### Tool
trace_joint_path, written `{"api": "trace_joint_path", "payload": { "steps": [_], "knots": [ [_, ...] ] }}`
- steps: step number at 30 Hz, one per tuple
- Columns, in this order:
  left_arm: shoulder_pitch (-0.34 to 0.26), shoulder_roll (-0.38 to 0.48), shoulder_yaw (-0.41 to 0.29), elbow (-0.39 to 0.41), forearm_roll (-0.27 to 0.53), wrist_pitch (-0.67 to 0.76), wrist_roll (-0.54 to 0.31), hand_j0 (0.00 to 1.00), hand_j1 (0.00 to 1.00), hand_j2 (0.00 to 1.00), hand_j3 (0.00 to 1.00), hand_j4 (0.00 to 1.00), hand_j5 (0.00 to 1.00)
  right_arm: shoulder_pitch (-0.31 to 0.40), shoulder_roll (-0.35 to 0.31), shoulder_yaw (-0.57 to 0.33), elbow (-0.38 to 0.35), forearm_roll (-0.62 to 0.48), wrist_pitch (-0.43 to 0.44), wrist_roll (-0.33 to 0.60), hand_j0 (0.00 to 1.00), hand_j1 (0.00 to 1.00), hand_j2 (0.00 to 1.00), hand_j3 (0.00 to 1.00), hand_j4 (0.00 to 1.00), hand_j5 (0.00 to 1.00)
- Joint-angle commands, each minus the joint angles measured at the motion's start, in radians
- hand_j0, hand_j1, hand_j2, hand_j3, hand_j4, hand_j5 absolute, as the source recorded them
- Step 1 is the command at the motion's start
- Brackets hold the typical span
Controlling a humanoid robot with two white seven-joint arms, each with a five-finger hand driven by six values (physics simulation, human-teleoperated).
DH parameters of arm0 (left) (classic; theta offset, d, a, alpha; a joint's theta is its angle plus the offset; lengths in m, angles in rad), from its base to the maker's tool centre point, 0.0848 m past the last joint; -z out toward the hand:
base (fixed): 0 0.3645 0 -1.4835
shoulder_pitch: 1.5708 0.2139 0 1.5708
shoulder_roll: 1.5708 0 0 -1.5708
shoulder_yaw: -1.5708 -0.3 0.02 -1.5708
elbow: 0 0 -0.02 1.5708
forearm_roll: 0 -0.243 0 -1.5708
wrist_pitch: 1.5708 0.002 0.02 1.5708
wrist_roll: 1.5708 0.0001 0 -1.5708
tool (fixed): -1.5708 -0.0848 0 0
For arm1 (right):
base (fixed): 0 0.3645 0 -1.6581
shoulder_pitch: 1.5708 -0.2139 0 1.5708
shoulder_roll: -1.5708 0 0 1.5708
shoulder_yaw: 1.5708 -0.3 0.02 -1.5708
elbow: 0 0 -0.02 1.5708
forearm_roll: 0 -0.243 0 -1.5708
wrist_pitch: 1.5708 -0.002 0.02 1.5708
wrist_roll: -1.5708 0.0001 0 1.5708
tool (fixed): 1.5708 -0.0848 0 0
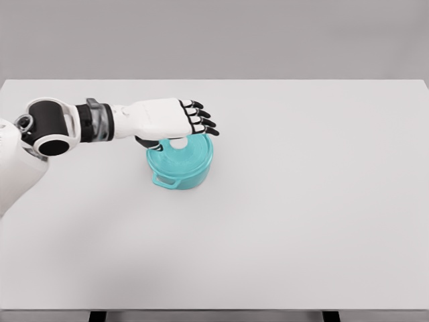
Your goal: Open the lid of the pot with left arm
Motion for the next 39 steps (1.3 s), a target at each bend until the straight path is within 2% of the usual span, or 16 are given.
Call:
{"api": "trace_joint_path", "payload": {
  "steps": [1,17,23,29,39],
  "knots": [
    [0.0,-0.008,0.0,0.0,-0.003,0.003,0.001,1.0,1.0,1.0,1.0,1.0,1.0,0.0,0.0,0.0,0.001,-0.001,0.0,0.0,1.0,1.0,1.0,1.0,1.0,1.0],
    [0.008,0.0,0.0,-0.002,-0.009,0.003,0.001,1.0,1.0,1.0,1.0,1.0,1.0,0.0,0.0,0.0,-0.001,-0.001,0.0,0.0,1.0,1.0,1.0,1.0,1.0,1.0],
    [0.006,-0.003,0.003,0.0,-0.015,0.003,0.001,0.86,0.86,0.86,0.86,0.86,0.86,0.0,0.0,0.0,-0.001,-0.001,0.0,0.0,1.0,1.0,1.0,1.0,1.0,1.0],
    [0.008,-0.003,0.002,0.003,-0.015,0.003,0.001,0.83,0.83,0.83,0.83,0.83,0.83,0.0,0.0,0.0,-0.001,-0.001,0.0,0.0,1.0,1.0,1.0,1.0,1.0,1.0],
    [0.012,0.0,0.002,0.003,-0.015,0.003,0.001,0.83,0.83,0.83,0.83,0.83,0.83,0.0,0.0,0.0,-0.001,-0.001,0.0,0.0,1.0,1.0,1.0,1.0,1.0,1.0]
  ]
}}
